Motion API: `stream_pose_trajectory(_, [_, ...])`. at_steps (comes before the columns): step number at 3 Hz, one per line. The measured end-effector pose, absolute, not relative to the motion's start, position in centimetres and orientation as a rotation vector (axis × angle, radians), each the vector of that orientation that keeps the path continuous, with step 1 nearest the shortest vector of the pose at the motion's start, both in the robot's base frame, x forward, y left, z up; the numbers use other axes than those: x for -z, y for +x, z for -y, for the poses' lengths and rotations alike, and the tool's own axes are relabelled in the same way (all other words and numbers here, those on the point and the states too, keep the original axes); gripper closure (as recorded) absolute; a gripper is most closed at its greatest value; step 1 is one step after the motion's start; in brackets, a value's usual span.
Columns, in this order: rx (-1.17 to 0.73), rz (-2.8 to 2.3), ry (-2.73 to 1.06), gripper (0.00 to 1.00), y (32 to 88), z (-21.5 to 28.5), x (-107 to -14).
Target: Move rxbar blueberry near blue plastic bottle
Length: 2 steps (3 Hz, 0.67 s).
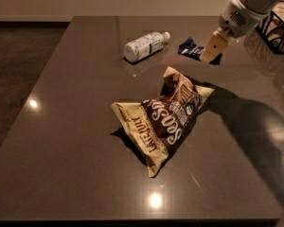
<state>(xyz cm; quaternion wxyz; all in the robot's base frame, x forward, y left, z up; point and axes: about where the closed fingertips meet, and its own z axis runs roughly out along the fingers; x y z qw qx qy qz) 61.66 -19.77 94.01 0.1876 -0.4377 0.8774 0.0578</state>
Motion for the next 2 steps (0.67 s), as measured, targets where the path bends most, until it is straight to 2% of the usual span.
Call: stream_pose_trajectory(2, [-0.207, -2.484, -1.157, 1.00, 68.4, 16.8, -91.1])
